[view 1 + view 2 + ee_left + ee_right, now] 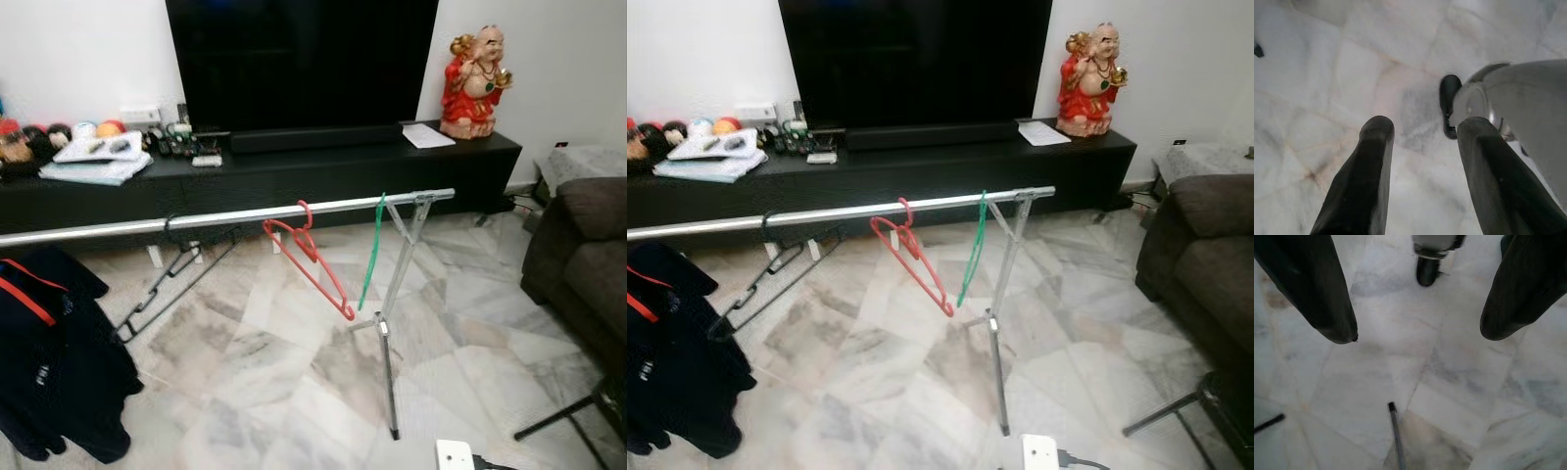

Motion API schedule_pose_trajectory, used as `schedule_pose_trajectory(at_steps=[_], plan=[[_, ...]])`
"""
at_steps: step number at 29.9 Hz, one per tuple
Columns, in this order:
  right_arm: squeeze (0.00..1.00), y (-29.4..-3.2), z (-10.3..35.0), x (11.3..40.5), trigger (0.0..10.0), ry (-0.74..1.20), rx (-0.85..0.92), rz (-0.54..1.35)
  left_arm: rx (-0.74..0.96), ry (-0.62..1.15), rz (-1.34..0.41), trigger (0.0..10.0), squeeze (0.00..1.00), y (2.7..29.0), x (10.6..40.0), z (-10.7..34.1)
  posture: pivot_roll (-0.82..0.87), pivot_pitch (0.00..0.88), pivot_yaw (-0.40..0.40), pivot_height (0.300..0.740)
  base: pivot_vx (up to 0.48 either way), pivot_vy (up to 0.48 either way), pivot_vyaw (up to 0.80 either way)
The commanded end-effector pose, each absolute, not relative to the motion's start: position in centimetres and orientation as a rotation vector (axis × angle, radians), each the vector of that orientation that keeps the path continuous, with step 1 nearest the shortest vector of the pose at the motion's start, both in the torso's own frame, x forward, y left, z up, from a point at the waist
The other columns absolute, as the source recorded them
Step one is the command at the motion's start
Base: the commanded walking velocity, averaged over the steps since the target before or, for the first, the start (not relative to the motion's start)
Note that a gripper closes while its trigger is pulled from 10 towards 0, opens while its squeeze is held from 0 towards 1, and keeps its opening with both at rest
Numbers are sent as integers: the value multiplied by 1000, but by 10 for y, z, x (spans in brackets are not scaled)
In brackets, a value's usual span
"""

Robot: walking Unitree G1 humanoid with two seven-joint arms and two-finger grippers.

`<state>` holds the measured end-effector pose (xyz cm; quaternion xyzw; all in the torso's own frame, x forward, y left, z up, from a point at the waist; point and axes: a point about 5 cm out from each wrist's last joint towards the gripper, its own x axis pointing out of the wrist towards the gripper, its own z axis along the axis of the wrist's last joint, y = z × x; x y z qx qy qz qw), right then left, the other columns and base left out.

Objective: Hang hanger

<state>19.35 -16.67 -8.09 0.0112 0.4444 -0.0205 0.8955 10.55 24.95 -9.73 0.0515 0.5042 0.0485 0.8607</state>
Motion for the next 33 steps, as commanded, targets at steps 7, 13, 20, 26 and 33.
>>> schedule_pose_trajectory(at_steps=[7,13,20,26,33], plan=[[0,-172,-80,195,10000,908,18,-59,122,1064,81,10000,0,248,106,-98,90,0,-15,740,0,-215,0],[0,-171,-80,194,10000,910,16,-59,127,1074,82,10000,0,247,106,-98,88,0,-12,740,0,0,0],[0,-171,-82,191,10000,924,17,-58,118,1085,89,10000,0,250,96,-100,88,0,-11,740,0,0,-332],[0,-171,-83,189,10000,932,13,-52,143,1088,69,10000,0,253,100,-98,85,0,-12,740,0,0,-790],[0,-172,-84,187,10000,940,7,-52,151,1079,51,10000,0,244,110,-98,84,0,-15,740,0,-270,-788]])
